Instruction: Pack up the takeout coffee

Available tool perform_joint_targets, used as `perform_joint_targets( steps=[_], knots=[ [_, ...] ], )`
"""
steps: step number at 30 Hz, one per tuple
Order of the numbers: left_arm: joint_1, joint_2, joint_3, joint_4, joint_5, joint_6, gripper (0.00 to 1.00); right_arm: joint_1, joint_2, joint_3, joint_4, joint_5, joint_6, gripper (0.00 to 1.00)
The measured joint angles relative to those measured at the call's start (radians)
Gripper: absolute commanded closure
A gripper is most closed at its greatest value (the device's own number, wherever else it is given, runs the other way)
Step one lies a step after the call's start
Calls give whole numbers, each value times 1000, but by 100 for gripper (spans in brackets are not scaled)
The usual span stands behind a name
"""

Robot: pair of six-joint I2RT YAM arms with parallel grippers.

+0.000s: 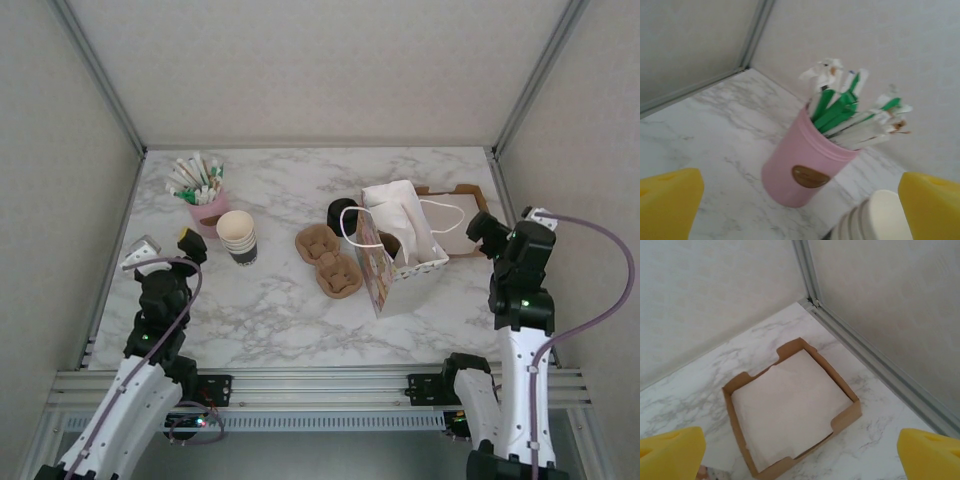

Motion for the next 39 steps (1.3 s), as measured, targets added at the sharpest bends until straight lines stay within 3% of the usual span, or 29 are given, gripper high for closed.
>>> perform_joint_targets(
  steps=[9, 16, 30, 39],
  knots=[
    [128, 196, -84, 192, 1, 48, 0, -40, -24, -311, 303, 0, 21, 1],
    [158, 330, -162, 441, 43, 164, 0, -40, 14, -480, 531, 16, 21, 1],
    [169, 772, -132, 808, 60, 215, 0, -40, 269, -592, 922, 36, 26, 1],
    [169, 888, -76, 940, 54, 281, 0, 9, 540, -595, 1114, 52, 20, 1]
  ],
)
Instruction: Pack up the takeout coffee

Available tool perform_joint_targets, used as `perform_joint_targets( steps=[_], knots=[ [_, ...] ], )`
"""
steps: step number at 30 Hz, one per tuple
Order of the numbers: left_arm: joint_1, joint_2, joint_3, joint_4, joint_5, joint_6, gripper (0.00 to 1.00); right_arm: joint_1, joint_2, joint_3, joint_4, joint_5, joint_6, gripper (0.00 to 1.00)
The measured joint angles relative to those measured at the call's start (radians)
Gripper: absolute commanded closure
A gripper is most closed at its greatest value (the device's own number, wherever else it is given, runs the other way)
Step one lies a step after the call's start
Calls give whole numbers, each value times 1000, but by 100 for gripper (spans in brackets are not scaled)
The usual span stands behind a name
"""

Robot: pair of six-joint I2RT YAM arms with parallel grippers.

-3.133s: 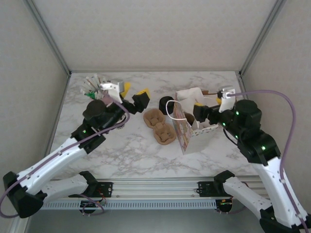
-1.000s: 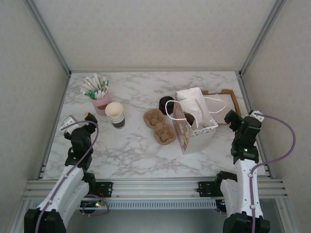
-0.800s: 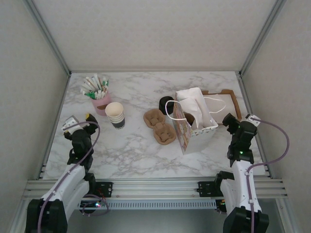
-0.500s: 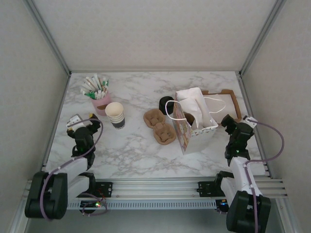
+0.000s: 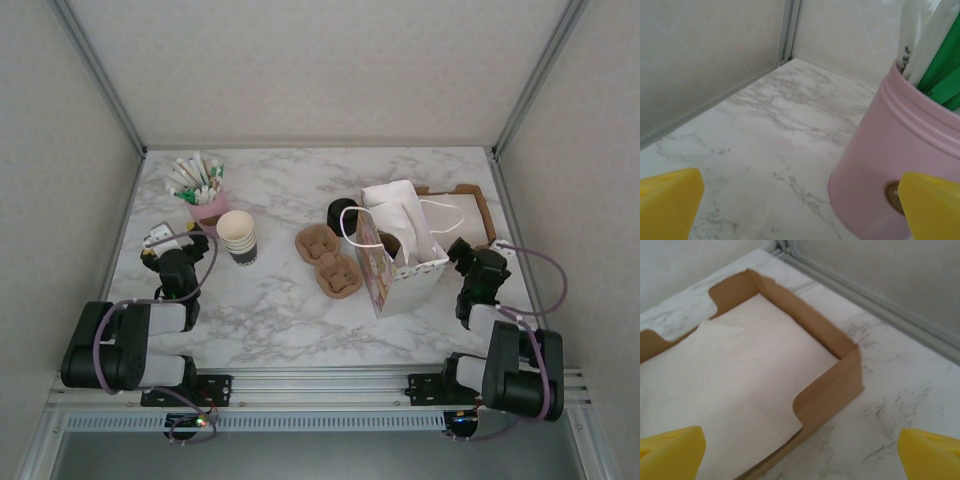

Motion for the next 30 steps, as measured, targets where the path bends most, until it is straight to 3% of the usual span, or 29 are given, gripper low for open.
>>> perform_joint_targets(
  steps=[15, 30],
  knots=[
    [0, 80, 0, 111, 0, 47, 0, 212, 111, 51, 130, 73, -178, 1],
    [-2, 142, -69, 268, 69, 81, 0, 277, 83, -74, 334, 82, -278, 1]
  ],
)
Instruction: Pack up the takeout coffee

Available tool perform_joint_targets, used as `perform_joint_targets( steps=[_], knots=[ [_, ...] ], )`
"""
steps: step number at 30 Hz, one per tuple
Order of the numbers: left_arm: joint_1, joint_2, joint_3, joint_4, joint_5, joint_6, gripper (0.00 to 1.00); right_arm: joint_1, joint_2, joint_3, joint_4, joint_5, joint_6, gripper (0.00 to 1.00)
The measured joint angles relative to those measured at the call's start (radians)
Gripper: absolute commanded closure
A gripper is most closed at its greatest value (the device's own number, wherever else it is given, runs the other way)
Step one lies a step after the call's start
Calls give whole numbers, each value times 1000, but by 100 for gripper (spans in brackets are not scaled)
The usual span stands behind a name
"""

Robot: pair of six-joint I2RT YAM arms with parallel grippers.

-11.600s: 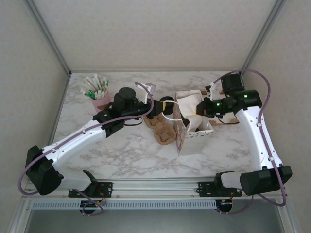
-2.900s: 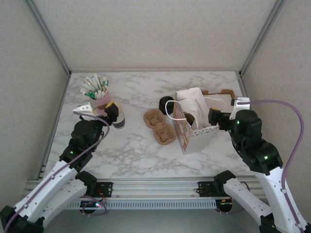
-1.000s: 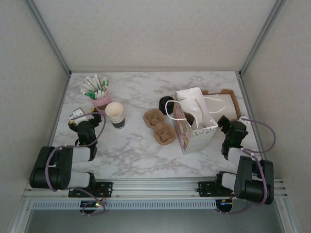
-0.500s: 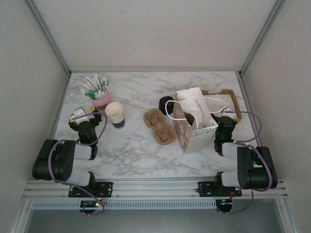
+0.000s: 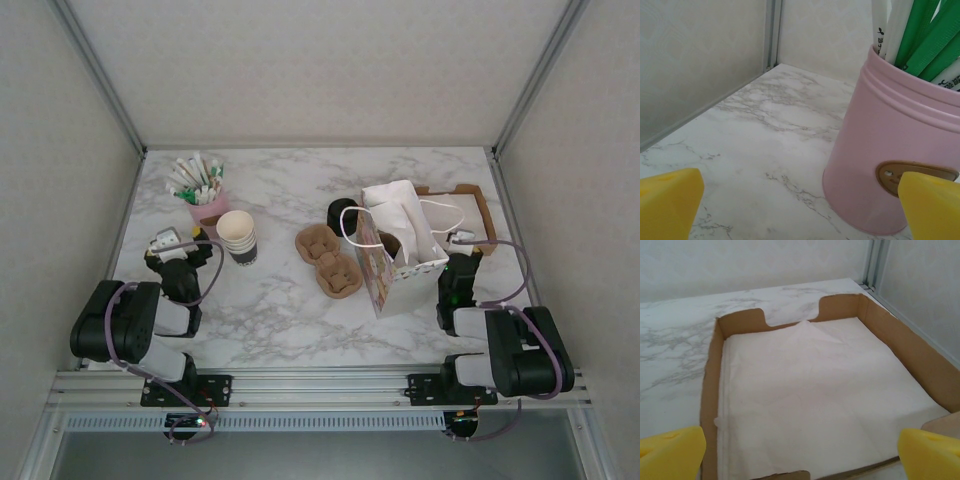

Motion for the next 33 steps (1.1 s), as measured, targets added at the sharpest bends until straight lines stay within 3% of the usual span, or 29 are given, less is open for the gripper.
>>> perform_joint_targets(
  steps=[5, 15, 25, 33],
  knots=[
    [0, 6, 37, -12, 10, 0, 0, 8, 14, 10, 13, 26, -8, 1],
    [0, 6, 42, -16, 10, 0, 0, 45, 191, 43, 88, 10, -72, 1],
    [0, 6, 43, -24, 11, 0, 0, 7, 220, 185, -39, 3, -54, 1],
    [11, 6, 43, -32, 27, 0, 0, -10, 220, 190, -91, 3, -31, 1]
  ],
)
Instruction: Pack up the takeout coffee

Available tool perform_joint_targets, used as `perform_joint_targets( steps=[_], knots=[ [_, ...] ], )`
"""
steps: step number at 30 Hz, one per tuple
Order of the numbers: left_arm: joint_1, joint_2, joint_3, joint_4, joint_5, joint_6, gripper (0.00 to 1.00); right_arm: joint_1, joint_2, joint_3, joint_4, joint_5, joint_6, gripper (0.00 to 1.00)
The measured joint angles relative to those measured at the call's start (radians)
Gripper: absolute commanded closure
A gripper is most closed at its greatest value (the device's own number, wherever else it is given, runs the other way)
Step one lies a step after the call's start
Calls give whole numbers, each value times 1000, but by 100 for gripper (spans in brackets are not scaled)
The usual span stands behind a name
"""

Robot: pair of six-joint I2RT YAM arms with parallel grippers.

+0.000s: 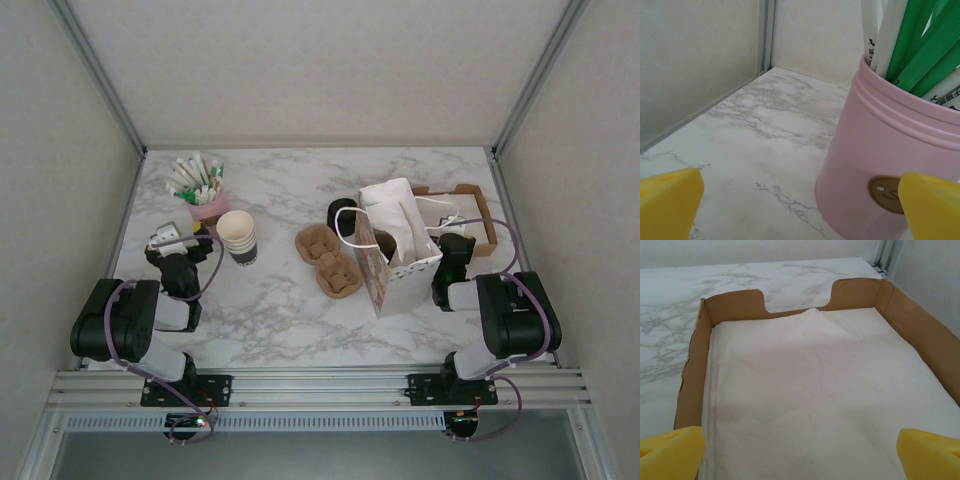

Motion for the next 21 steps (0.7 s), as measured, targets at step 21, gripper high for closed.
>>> perform_joint_targets(
  steps=[21],
  knots=[
    [0, 0, 0, 0, 6, 0, 0, 0, 0, 0, -13, 0, 3, 1]
  ],
)
